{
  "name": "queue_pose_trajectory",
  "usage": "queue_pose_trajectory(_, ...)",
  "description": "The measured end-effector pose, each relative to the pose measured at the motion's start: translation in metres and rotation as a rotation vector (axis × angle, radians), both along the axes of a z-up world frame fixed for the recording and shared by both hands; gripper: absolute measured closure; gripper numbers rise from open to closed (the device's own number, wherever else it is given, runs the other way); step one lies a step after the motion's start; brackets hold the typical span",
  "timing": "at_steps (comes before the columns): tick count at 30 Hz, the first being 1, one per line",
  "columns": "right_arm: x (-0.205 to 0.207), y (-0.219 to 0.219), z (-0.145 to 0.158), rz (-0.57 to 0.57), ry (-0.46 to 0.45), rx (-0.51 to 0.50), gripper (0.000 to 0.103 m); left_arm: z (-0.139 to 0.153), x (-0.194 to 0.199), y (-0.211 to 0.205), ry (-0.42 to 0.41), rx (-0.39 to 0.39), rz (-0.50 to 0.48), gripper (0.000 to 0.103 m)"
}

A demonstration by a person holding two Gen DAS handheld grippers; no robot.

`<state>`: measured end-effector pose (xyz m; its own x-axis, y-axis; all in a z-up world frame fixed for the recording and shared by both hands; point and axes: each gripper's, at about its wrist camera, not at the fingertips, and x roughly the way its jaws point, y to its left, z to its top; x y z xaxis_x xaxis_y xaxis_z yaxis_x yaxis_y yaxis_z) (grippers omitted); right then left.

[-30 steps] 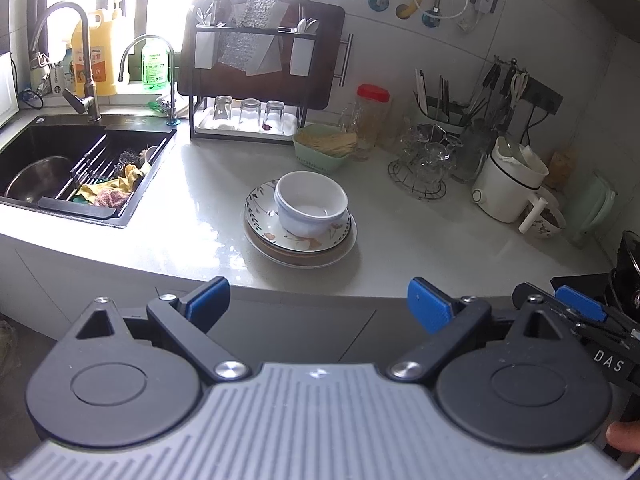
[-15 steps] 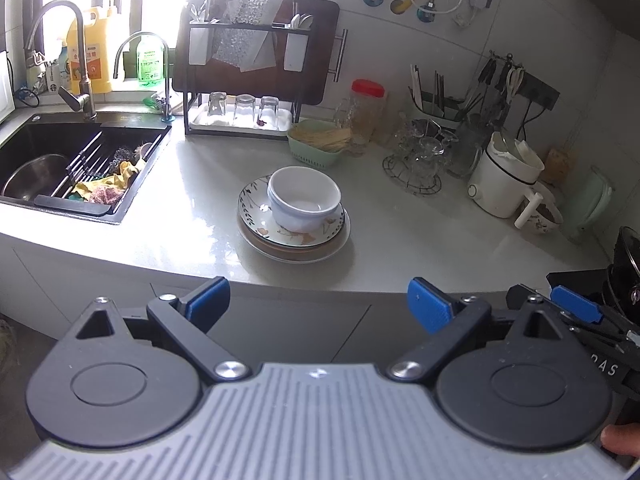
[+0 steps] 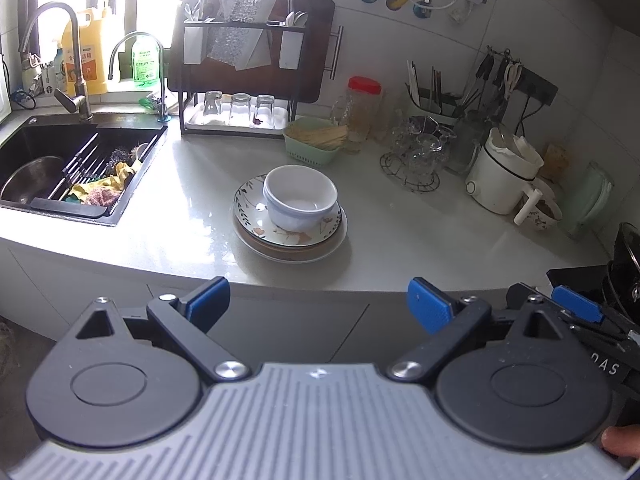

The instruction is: Organize plates and bowls

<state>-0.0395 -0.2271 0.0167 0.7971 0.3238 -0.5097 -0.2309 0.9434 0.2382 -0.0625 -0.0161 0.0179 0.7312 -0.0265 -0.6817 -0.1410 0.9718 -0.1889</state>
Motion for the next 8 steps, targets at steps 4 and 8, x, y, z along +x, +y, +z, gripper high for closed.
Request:
queue_pose_trajectory(4,0.0001,0.0023,0.0024,0.006,-0.010,-0.002,0.009,0.0008,0.0006,-0.0007,-0.008,0.006,0.002,0.005)
queue_pose_trajectory(8,0.0025,0.0021,0.0015,0.013,-0.009,-0.004,0.009,0.0020,0.0011,0.0011,-0.012,0.001,0.009,0.005)
